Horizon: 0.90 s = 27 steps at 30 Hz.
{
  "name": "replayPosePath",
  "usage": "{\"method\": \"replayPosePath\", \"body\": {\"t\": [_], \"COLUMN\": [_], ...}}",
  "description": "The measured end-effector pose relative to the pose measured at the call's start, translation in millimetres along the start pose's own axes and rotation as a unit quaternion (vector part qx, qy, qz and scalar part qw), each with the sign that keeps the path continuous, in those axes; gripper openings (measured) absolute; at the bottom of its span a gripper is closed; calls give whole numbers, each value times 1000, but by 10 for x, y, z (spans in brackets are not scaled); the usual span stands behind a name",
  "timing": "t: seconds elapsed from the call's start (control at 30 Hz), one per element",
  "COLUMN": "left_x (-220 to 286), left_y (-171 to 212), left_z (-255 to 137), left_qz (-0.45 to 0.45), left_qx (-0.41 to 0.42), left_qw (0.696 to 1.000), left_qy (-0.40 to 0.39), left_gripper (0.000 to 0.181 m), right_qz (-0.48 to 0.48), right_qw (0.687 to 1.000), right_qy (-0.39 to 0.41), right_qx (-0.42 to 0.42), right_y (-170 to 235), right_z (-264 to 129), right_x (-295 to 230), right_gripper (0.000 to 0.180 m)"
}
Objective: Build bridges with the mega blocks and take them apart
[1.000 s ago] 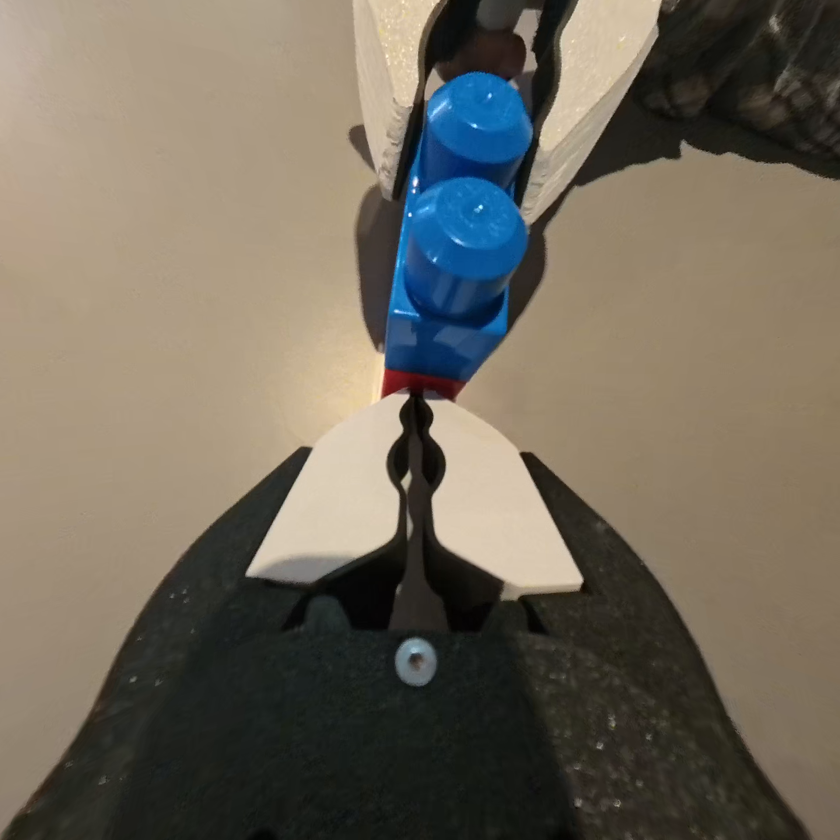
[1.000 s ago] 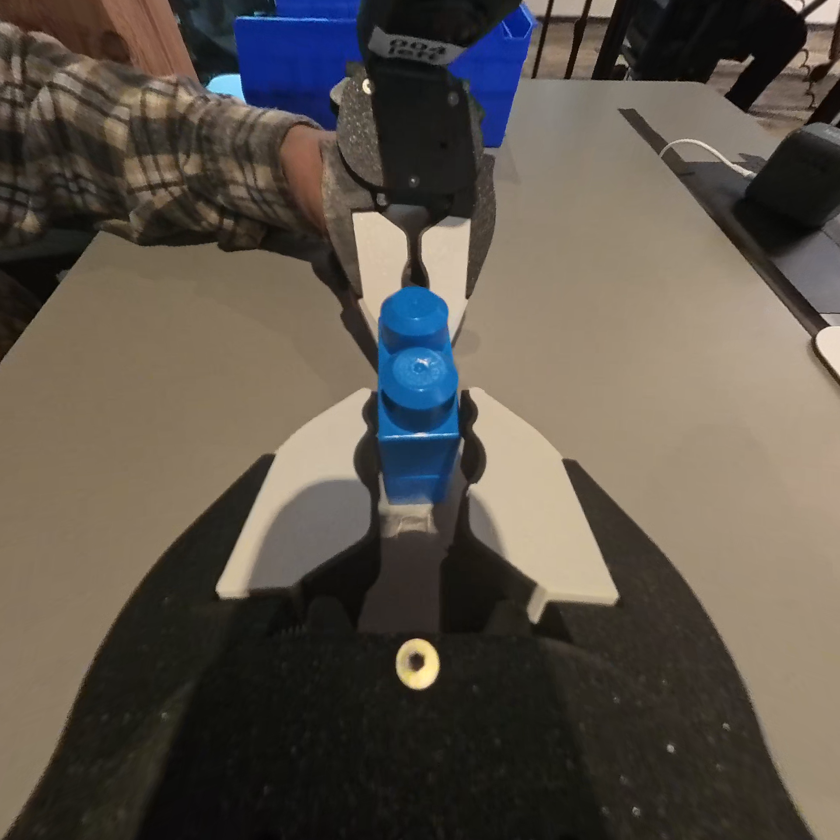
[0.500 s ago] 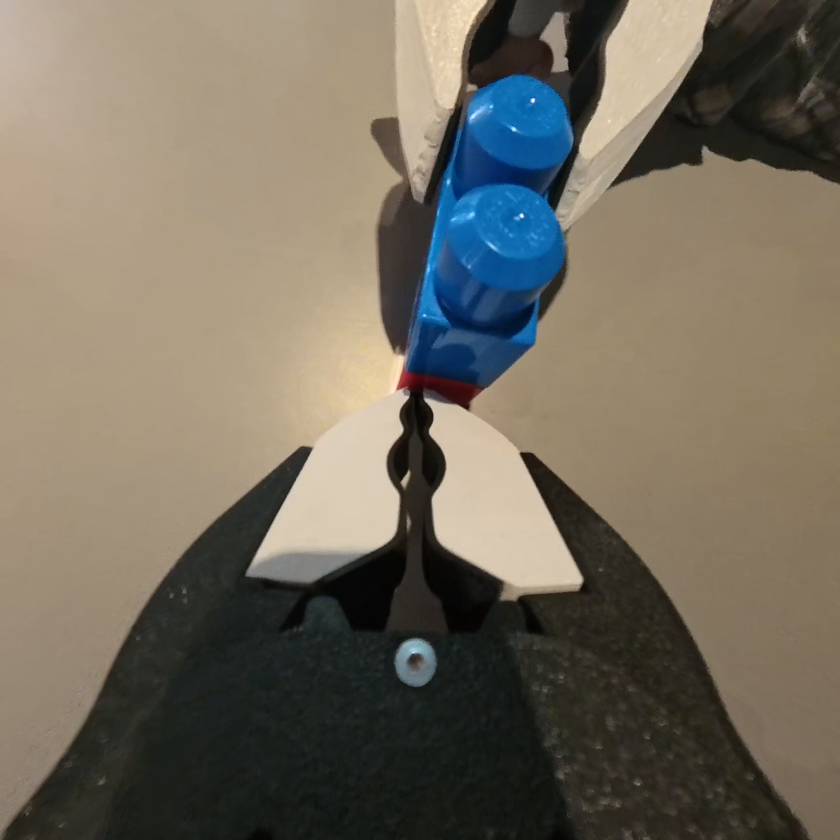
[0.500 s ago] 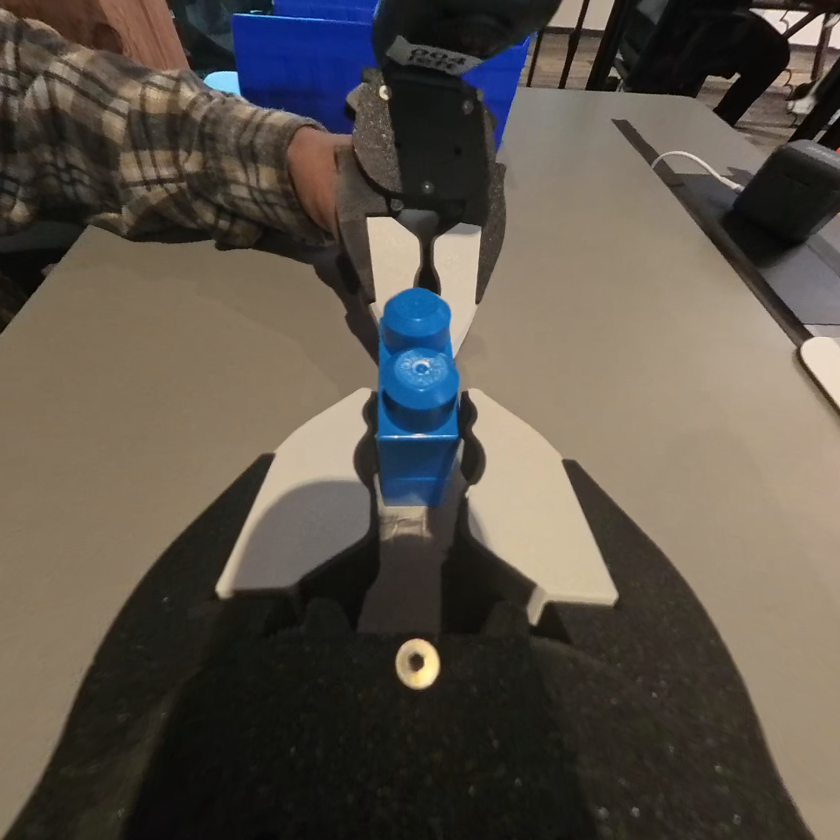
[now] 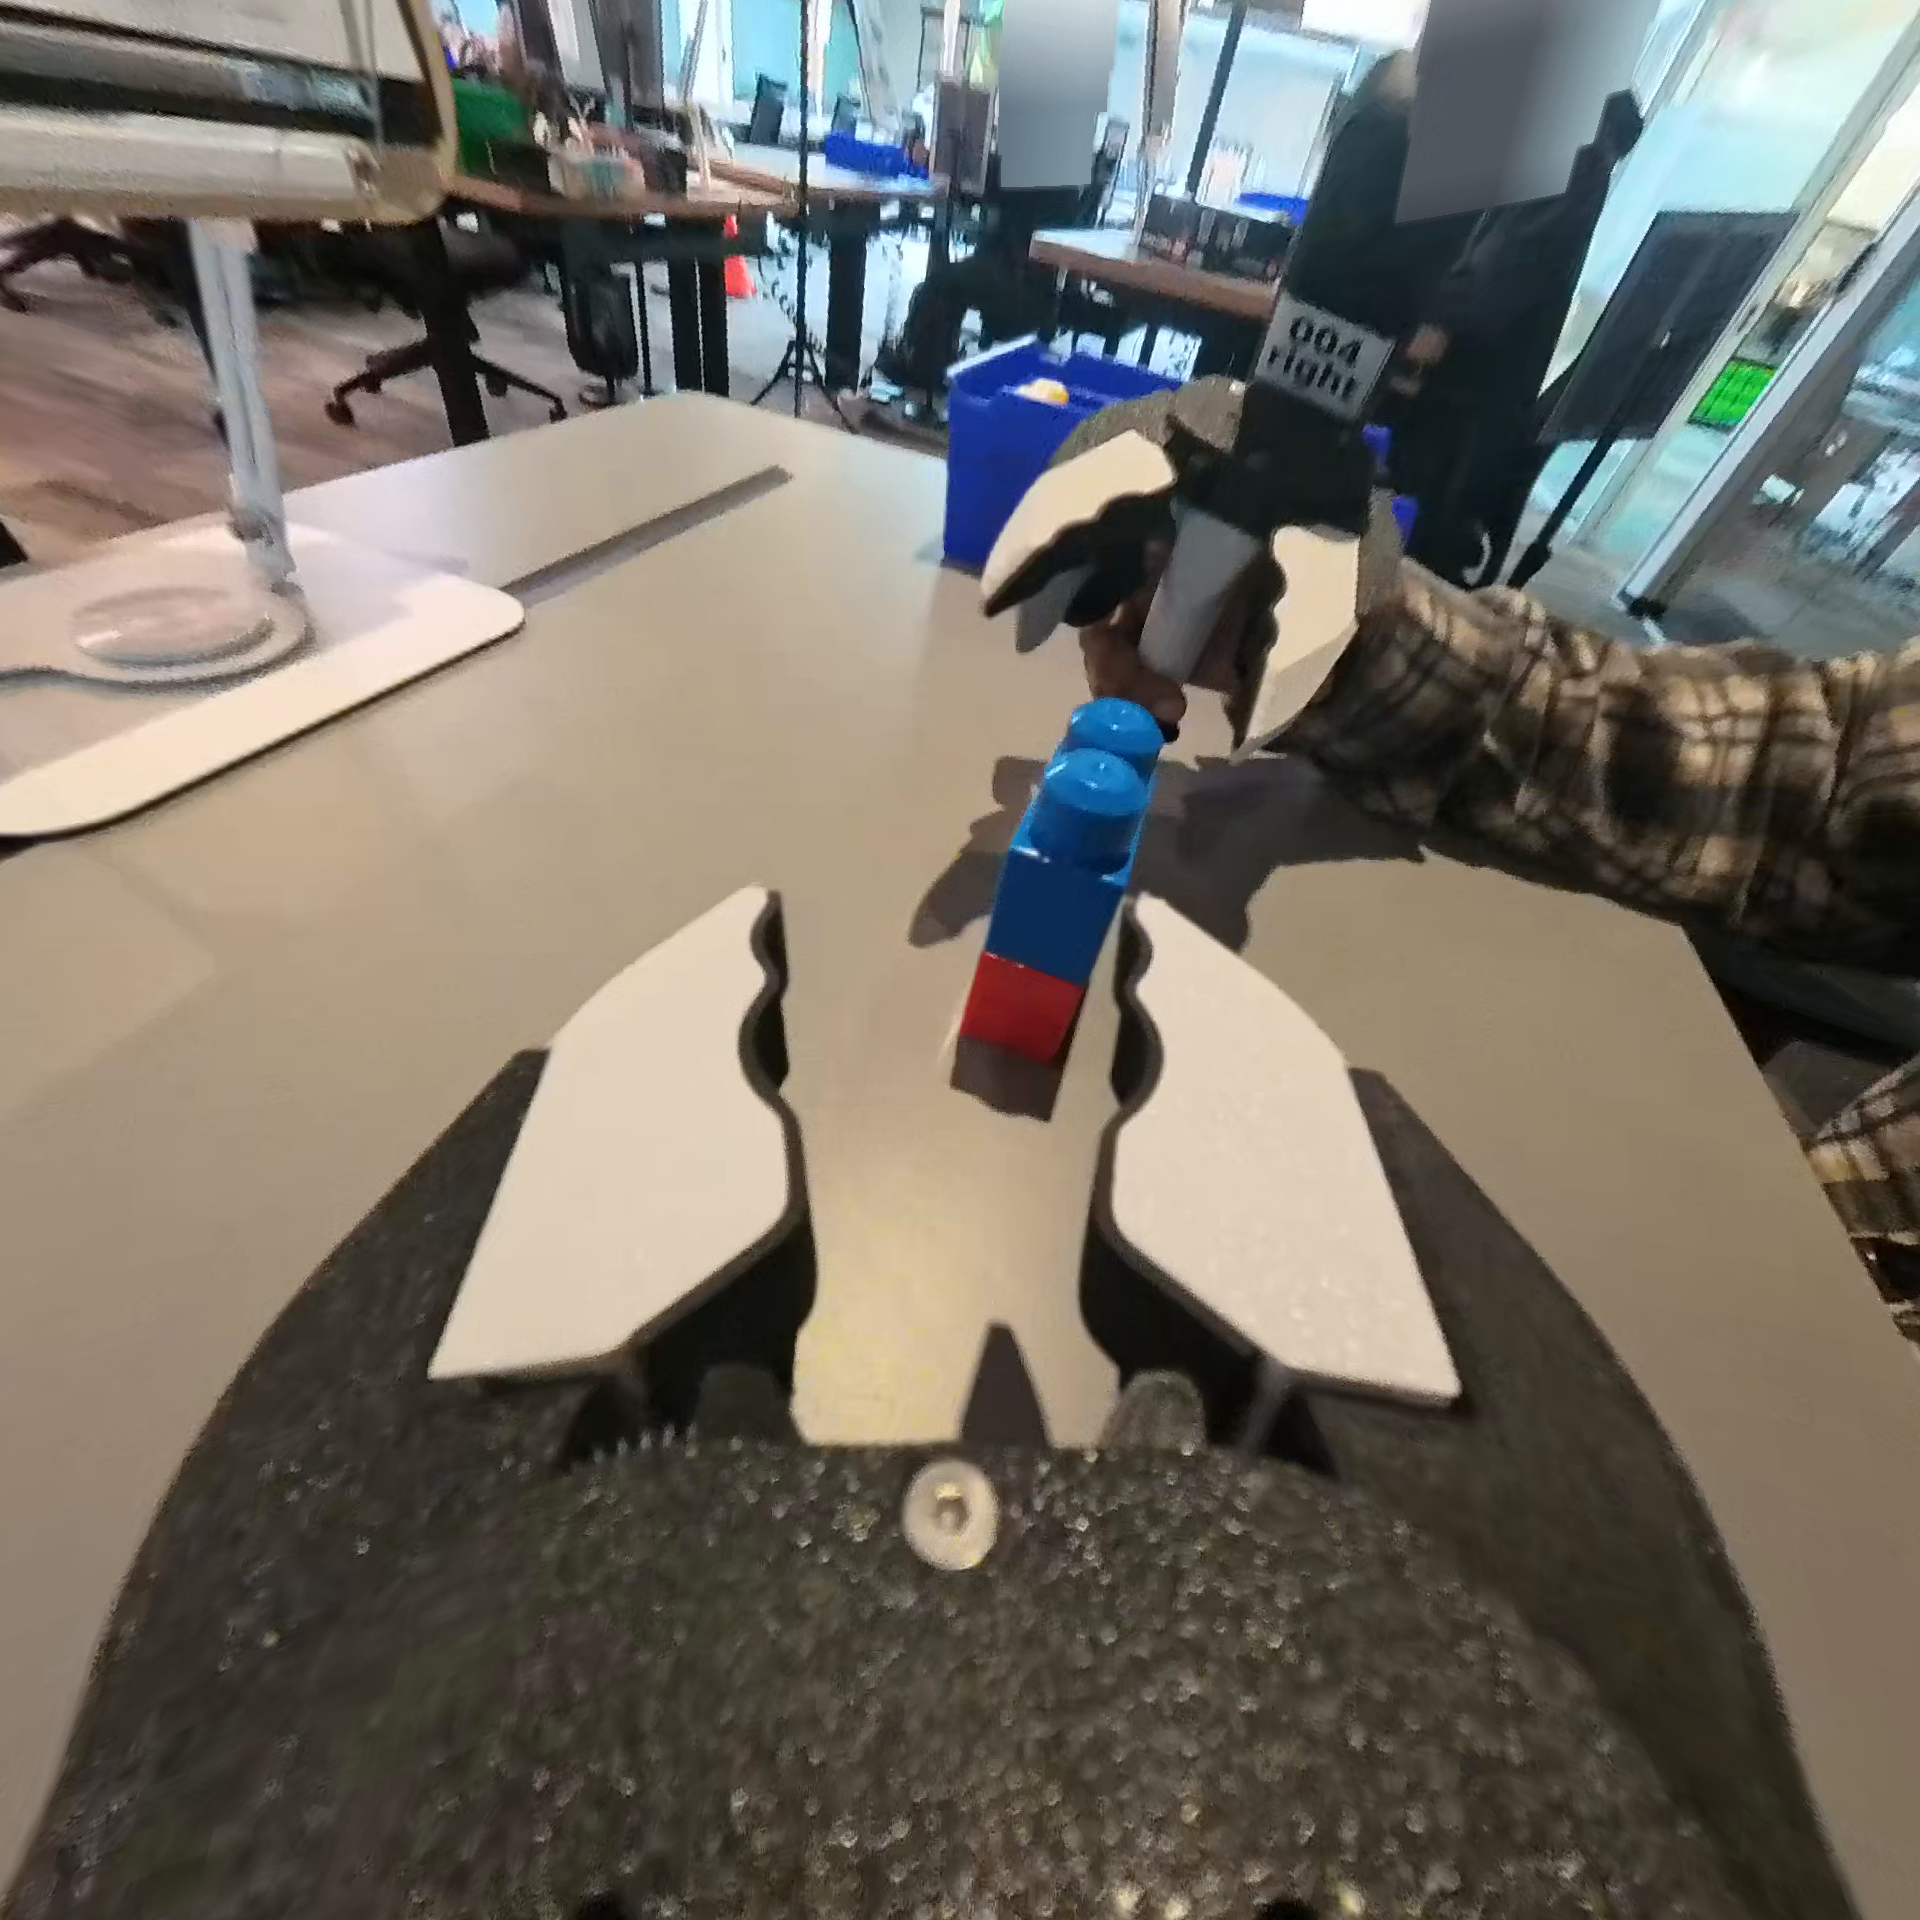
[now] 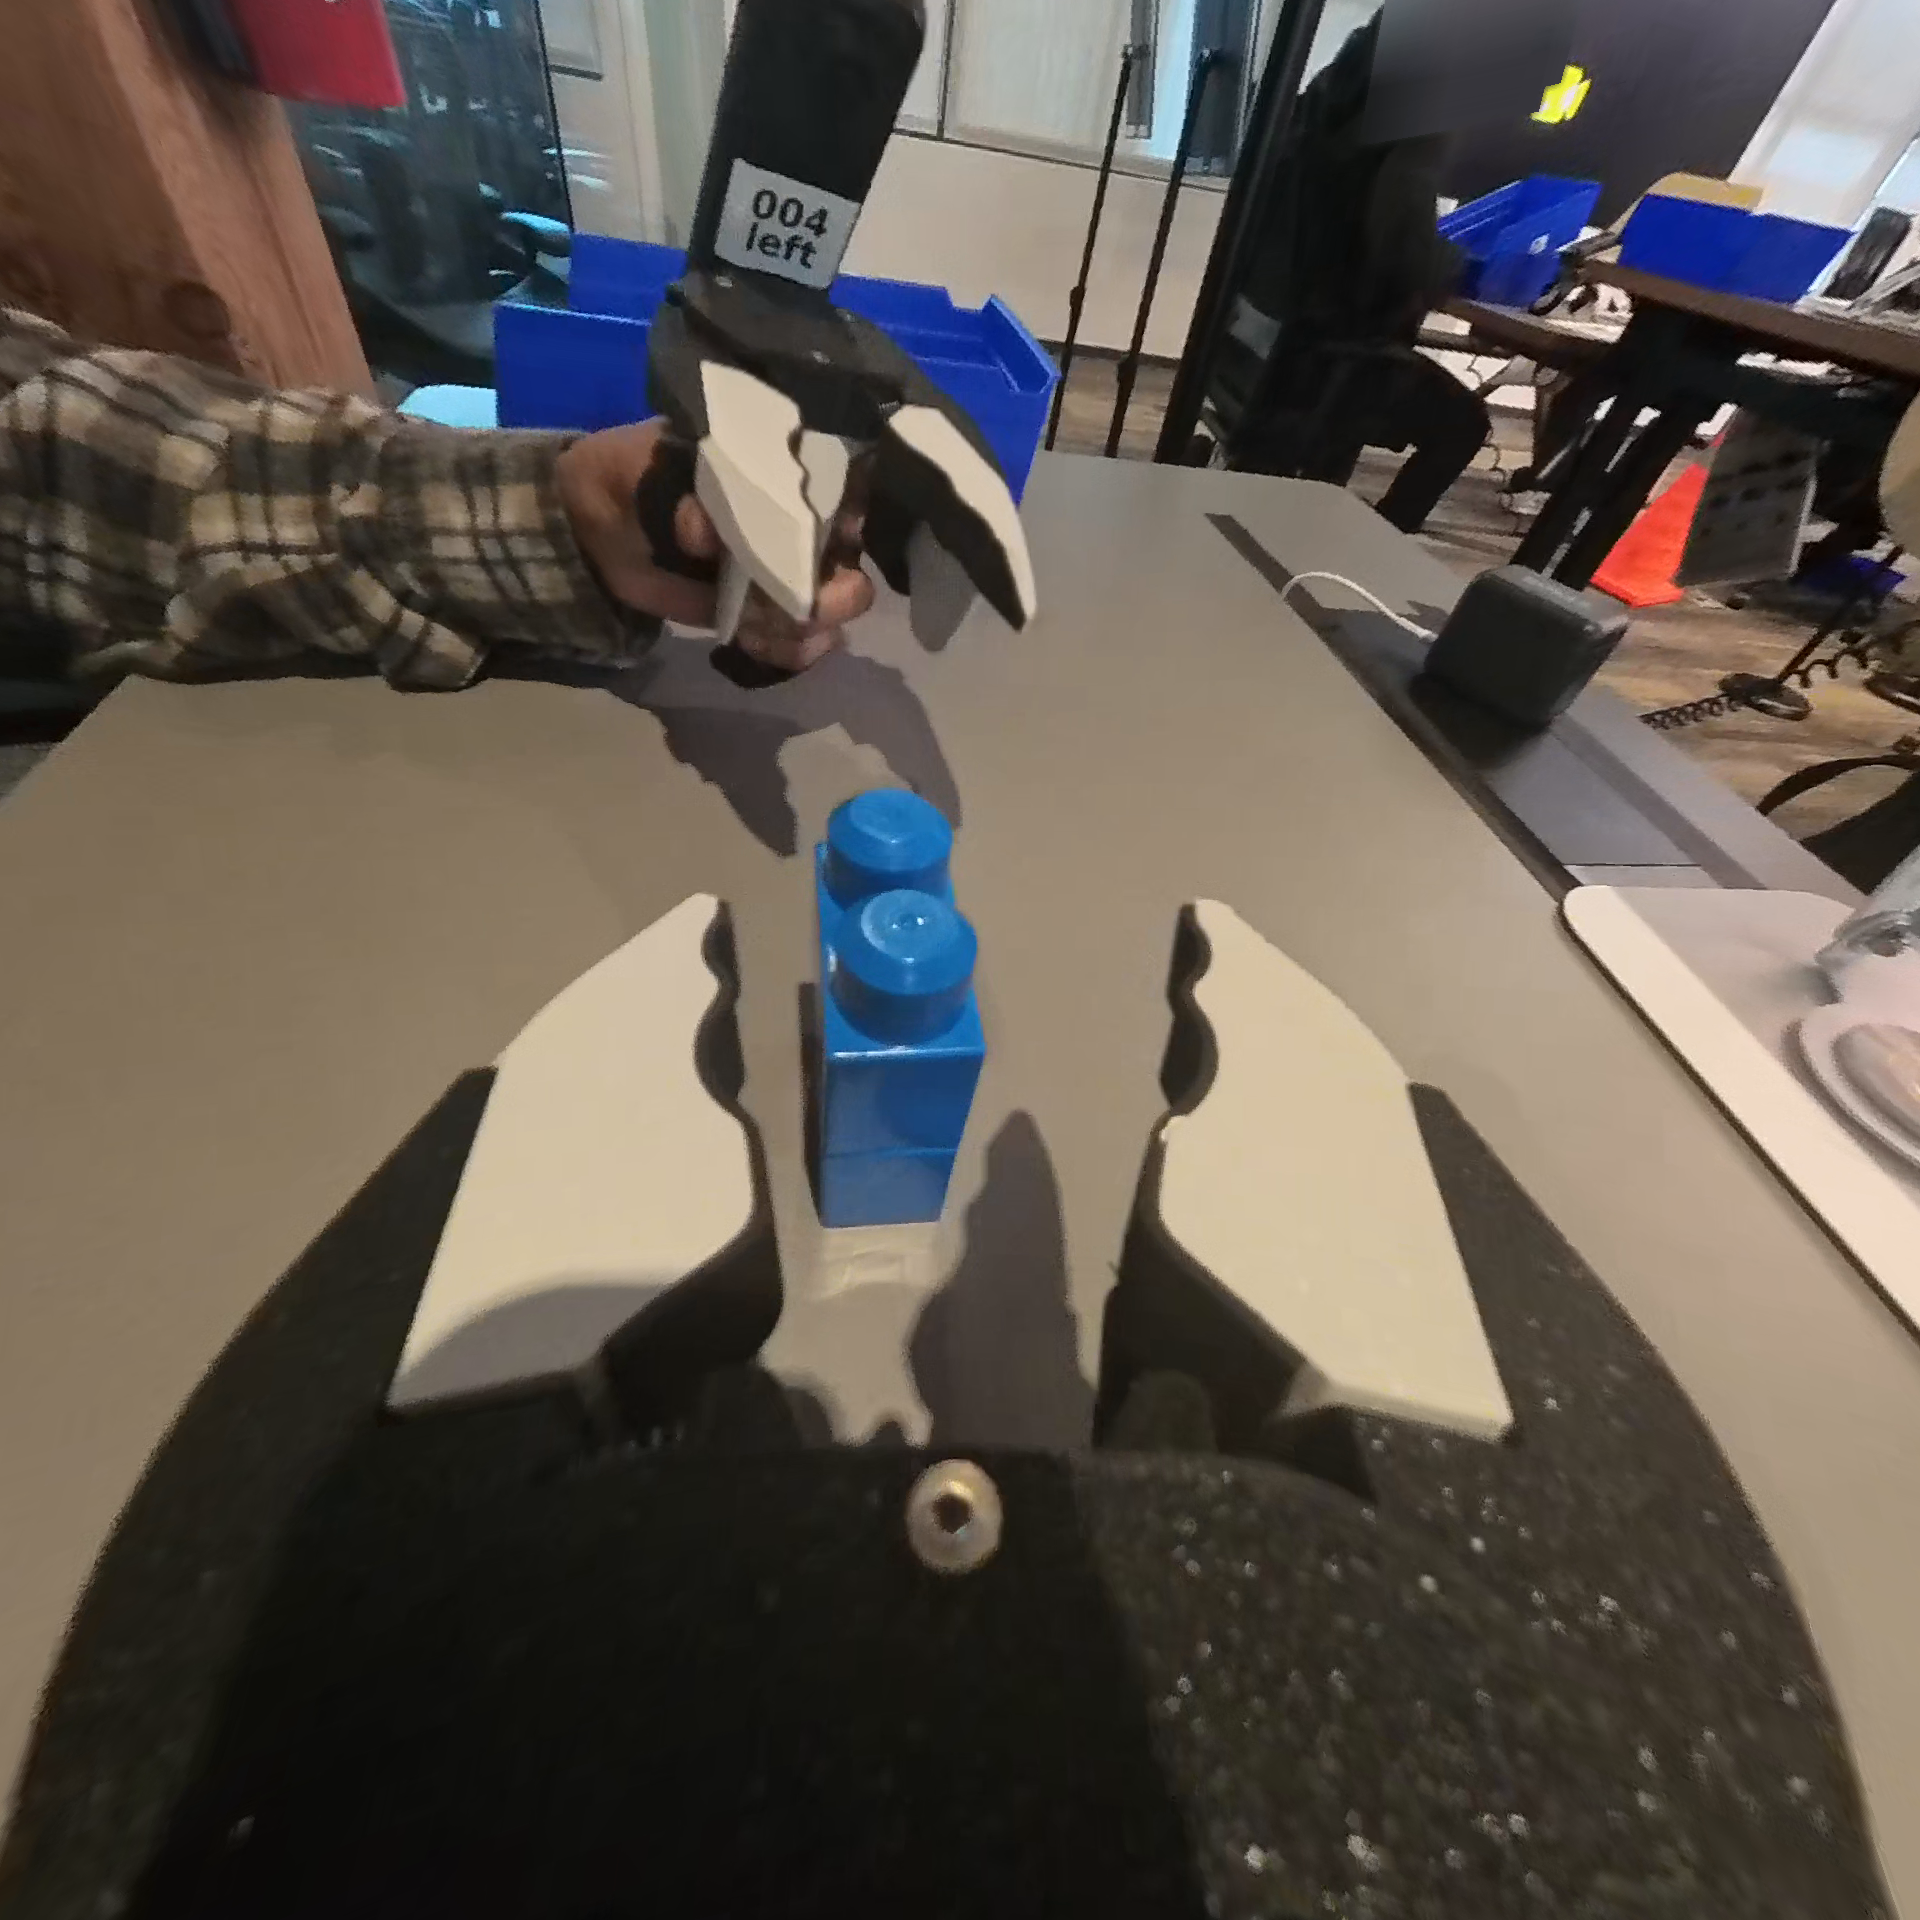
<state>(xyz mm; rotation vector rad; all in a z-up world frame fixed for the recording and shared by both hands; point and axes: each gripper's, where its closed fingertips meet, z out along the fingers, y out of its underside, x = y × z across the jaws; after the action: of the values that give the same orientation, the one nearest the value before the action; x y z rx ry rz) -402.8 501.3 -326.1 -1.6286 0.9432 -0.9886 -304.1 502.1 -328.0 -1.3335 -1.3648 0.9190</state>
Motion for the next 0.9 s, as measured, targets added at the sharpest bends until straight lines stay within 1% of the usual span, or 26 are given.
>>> {"method": "replayPosePath", "body": {"t": [0.07,0.2,0.5,0.67,0.9], "left_x": [9,21,-9,-73,-112], "left_y": [-59,-114,-115,-163,-192], "left_z": [-26,-39,-32,-80,-116], "left_qz": [8,26,38,36,29], "left_qx": [20,39,49,68,79], "left_qw": [1000,999,997,995,994], "left_qy": [-1,-12,-35,-55,-64], "left_gripper": [64,69,70,72,73], "right_qz": [0,4,6,11,10], "right_qw": [1000,1000,1000,1000,1000], "right_qy": [9,9,14,13,5], "right_qx": [1,6,17,3,-24], "right_y": [2,-3,-49,-10,22], "right_z": [1,3,-27,-21,-13], "right_x": [19,12,21,20,-21], "right_gripper": [88,92,93,93,93]}}
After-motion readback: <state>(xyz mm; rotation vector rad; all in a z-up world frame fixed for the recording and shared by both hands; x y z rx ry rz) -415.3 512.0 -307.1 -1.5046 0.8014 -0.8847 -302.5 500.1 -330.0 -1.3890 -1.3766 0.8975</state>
